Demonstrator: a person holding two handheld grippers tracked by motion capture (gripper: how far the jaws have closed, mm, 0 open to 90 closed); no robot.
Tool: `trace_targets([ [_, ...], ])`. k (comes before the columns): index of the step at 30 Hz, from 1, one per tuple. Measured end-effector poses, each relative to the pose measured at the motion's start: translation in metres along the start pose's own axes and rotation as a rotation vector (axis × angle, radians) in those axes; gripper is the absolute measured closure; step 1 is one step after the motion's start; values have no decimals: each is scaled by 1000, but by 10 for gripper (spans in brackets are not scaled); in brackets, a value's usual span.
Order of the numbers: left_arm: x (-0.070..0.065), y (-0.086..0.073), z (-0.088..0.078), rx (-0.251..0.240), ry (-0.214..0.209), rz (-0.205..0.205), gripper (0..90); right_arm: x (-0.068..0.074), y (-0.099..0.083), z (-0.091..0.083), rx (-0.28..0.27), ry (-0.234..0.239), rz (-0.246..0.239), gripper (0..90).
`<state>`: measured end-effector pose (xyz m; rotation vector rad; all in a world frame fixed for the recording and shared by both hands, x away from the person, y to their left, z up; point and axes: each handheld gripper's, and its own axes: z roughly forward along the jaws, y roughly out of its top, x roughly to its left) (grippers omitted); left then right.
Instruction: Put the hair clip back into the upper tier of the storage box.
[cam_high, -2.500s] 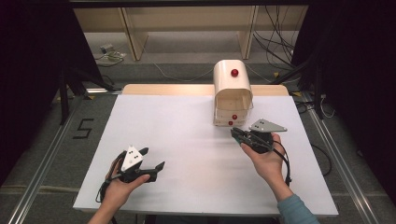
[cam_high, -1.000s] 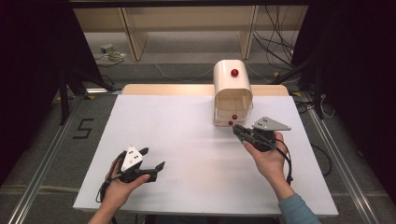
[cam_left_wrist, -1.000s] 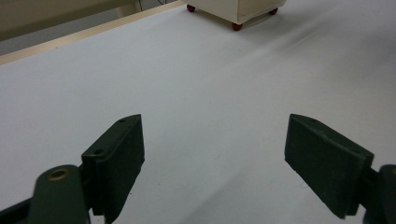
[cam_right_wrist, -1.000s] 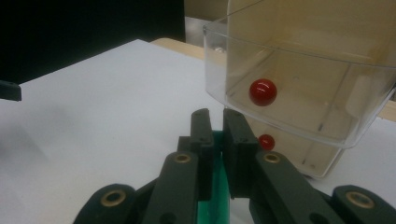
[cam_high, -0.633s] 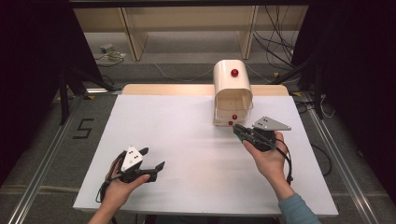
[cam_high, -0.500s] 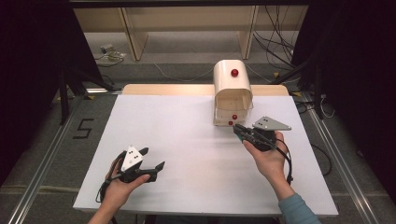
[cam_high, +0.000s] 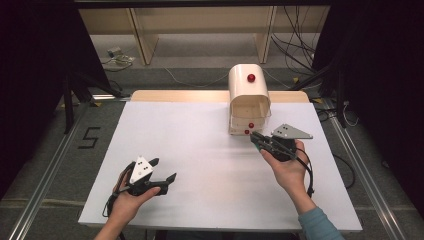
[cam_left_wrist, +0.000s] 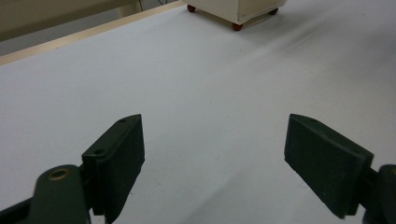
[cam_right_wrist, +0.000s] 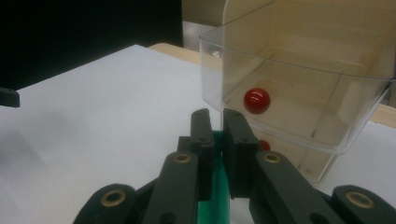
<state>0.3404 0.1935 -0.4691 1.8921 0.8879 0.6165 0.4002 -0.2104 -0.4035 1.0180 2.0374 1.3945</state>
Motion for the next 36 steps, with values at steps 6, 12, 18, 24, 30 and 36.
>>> trace_targets([
  [6,0,0,0,-2,1,-2,201,-1,1,-1,-4,-2,4,838],
  [12,0,0,0,-2,1,-3,201,-1,2,-2,-10,-4,7,839],
  [18,0,0,0,-1,1,-3,201,-2,2,-2,-12,-8,8,838],
  [24,0,0,0,-3,0,-4,201,-3,3,-2,-16,-10,14,838],
  [30,0,0,0,-3,1,-5,201,-4,3,-3,-23,-11,11,838],
  [36,0,0,0,-3,1,-4,201,-6,4,-4,-28,-16,16,838],
])
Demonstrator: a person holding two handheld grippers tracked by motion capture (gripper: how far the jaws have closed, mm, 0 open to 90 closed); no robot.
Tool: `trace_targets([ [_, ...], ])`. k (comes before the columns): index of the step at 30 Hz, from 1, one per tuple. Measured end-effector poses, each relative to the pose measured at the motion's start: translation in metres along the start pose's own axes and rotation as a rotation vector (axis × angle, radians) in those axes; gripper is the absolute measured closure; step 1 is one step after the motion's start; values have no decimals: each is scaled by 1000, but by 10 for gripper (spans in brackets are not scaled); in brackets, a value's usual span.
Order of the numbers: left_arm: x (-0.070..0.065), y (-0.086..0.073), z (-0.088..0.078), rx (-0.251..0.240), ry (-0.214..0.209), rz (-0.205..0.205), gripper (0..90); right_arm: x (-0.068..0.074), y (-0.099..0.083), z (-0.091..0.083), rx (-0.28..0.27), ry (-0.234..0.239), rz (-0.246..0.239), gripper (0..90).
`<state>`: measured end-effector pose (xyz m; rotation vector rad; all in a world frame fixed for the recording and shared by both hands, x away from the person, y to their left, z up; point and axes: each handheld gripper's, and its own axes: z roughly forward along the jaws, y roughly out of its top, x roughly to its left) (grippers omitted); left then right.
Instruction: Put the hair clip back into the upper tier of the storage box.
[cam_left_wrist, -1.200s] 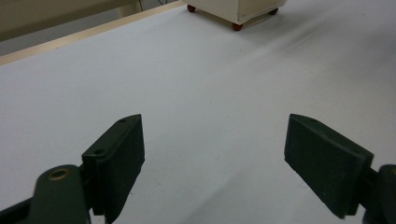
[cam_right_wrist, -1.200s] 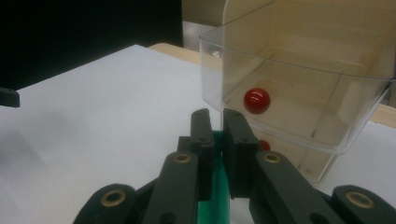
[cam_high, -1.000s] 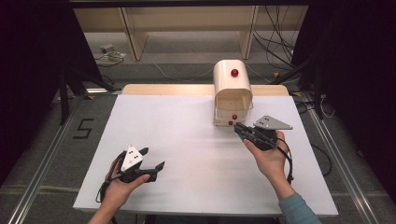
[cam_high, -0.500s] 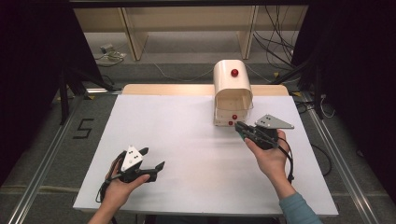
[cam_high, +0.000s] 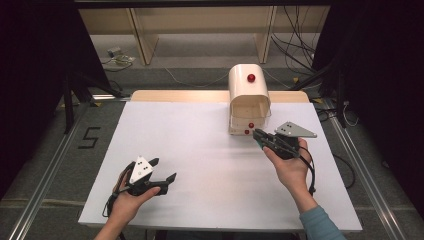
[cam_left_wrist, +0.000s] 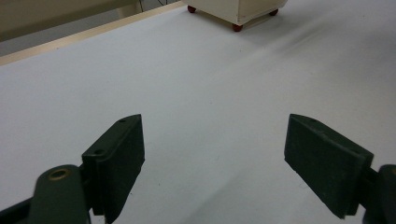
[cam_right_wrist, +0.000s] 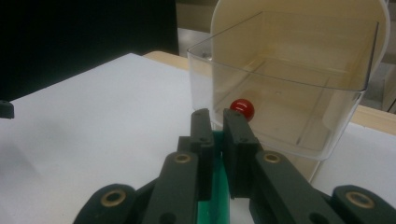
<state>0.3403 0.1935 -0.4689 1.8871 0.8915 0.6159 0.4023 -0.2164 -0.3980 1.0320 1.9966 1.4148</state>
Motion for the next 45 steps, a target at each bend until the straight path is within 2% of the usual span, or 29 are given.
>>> trace_targets([
  [45,0,0,0,2,0,1,201,-5,9,-4,-33,-14,21,838],
])
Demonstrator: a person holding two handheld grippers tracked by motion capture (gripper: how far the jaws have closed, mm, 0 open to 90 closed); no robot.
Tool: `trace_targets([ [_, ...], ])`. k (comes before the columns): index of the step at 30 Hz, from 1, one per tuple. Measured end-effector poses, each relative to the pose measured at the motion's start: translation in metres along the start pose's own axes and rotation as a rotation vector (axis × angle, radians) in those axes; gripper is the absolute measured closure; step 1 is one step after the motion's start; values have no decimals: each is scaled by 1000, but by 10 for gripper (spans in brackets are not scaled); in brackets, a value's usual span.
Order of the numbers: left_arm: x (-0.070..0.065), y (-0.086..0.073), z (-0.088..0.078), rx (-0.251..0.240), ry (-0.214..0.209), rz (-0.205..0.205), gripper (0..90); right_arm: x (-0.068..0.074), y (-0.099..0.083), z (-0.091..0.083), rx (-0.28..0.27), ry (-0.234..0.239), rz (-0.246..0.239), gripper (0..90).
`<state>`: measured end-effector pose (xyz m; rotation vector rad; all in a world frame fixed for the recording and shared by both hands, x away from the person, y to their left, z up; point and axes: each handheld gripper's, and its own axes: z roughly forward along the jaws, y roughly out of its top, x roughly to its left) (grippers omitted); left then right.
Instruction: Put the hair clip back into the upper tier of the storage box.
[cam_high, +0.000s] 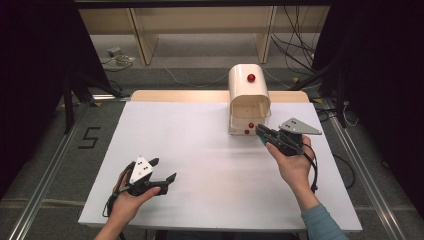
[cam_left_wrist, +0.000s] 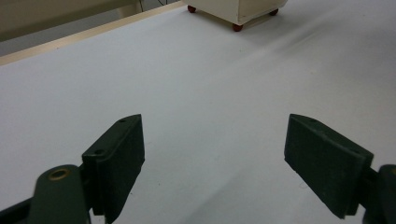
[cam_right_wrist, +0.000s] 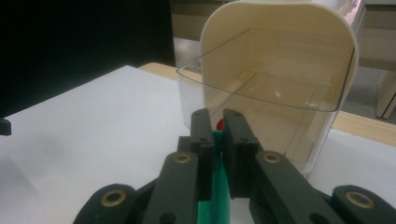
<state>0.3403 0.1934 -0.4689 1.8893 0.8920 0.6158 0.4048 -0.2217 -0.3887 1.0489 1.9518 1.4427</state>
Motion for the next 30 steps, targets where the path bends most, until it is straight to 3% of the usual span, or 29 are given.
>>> trace_targets([
  [30,1,0,0,0,1,0,201,-4,7,-2,-23,-11,6,838],
])
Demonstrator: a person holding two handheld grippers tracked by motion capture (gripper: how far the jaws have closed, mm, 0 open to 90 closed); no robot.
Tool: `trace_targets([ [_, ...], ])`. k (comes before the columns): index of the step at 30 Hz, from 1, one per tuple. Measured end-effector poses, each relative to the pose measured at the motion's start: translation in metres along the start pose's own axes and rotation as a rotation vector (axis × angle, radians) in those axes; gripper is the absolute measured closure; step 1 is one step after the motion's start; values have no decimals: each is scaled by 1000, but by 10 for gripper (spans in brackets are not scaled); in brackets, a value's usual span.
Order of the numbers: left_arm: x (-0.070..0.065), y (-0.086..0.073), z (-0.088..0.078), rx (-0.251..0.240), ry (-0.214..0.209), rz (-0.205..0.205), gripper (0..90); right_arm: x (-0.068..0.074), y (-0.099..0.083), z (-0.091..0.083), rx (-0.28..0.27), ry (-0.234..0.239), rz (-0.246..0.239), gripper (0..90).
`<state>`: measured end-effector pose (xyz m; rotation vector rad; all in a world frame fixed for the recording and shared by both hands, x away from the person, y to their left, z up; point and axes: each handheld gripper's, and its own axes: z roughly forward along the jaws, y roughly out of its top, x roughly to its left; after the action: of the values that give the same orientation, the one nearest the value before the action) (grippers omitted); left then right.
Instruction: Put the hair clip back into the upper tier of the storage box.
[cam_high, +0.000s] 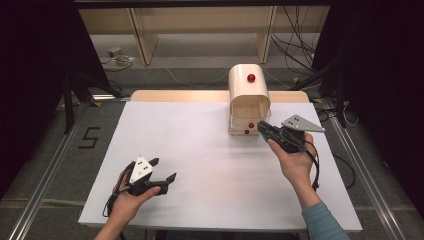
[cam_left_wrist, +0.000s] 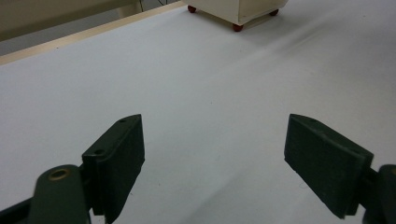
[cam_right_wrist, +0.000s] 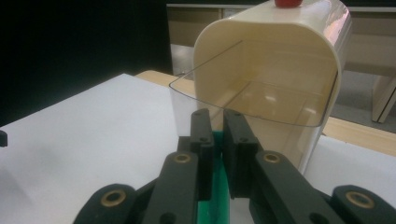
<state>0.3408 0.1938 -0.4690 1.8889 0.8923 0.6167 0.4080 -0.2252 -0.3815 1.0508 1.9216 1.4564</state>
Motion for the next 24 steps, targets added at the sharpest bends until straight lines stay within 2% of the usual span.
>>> trace_targets([
  [24,0,0,0,0,-1,-4,201,-2,4,1,-12,-1,4,838],
])
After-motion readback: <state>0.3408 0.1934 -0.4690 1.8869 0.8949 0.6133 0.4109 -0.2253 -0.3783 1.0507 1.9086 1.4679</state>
